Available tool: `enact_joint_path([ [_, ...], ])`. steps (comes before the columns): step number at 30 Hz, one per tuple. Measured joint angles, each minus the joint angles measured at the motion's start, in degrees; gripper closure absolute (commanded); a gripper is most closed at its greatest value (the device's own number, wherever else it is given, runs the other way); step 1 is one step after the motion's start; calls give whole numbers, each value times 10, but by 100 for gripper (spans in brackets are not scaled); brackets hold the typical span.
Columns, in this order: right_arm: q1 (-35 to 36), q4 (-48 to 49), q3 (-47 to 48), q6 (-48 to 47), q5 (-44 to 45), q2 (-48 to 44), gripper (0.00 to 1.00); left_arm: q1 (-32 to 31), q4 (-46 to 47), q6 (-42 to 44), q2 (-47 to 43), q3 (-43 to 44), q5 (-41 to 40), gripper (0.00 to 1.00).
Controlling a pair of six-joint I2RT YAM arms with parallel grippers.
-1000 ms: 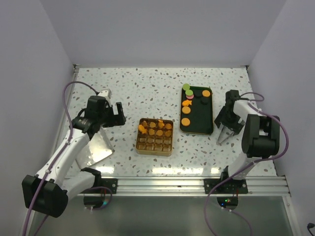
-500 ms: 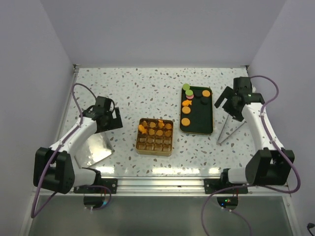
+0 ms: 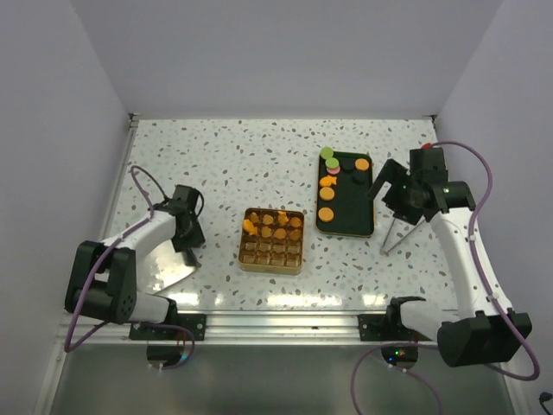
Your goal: Pack the cookies
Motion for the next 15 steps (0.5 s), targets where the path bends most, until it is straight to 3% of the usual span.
enact_joint_path([
  [3,0,-18,-4,0,-4,-26,2,7,9,-6,1,-6,-2,68],
  [7,4,-37,-5,1,-15,-52,2,14,29,-14,2,-12,-11,100],
  [15,77,-35,5,12,-74,-33,1,16,20,-18,-8,-2,13,100],
])
